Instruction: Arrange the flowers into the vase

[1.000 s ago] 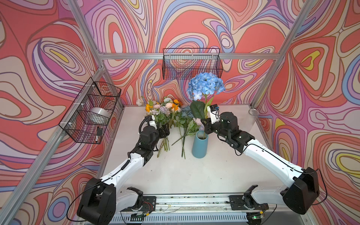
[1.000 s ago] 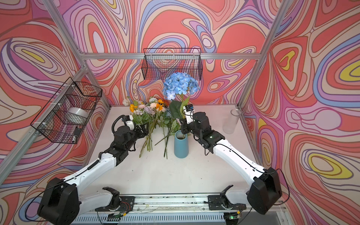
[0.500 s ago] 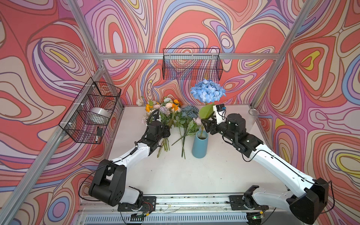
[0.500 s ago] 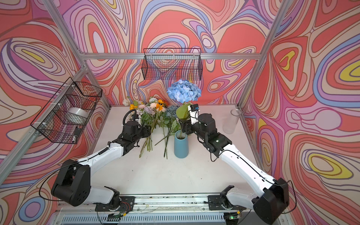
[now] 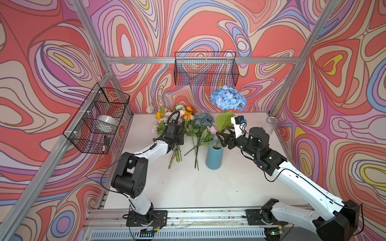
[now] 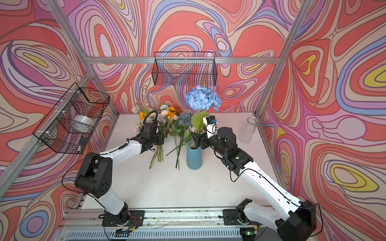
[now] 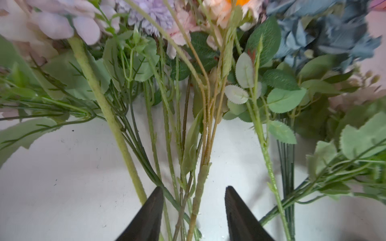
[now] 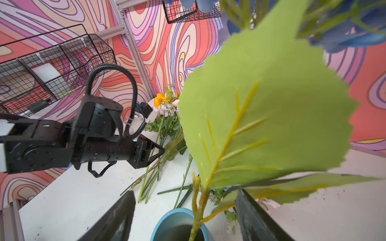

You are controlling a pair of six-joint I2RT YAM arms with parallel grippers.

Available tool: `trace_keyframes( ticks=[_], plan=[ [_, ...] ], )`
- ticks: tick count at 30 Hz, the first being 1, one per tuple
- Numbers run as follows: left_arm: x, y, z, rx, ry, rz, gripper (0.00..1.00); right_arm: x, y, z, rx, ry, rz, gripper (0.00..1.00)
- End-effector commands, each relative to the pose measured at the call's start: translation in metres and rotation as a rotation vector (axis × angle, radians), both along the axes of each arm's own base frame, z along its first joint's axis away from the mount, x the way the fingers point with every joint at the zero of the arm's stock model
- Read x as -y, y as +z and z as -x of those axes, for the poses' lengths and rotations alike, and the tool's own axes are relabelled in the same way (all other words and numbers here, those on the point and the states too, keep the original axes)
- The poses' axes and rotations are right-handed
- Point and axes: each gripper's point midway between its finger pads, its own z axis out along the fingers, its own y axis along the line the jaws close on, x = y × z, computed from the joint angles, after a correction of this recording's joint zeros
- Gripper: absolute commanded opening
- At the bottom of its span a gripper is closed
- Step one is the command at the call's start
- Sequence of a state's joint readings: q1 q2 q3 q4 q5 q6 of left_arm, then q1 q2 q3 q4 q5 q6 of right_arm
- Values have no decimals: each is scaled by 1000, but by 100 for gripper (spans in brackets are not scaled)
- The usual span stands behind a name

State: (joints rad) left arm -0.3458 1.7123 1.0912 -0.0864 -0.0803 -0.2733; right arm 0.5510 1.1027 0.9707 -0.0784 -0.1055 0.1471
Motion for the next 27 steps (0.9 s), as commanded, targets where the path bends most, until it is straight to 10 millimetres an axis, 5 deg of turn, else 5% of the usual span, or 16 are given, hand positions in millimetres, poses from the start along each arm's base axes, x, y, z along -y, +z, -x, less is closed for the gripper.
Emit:
trace_keyframes(
  ticks=[1,9,22,27],
  plan=[
    [-13,-19,7,-88,6,-94,48,-5,9,2,22,27,-39,78],
    [-10,-39,13,-146,2,-76,43,-2,12,-2,38,7,-35,78],
    [-3,-55,10,-189,-25,-76,17,1,19,-2,63,-11,-34,78],
    [2,-38,12,-166,-31,-24,2,5,23,-1,76,-27,-28,78]
  ],
)
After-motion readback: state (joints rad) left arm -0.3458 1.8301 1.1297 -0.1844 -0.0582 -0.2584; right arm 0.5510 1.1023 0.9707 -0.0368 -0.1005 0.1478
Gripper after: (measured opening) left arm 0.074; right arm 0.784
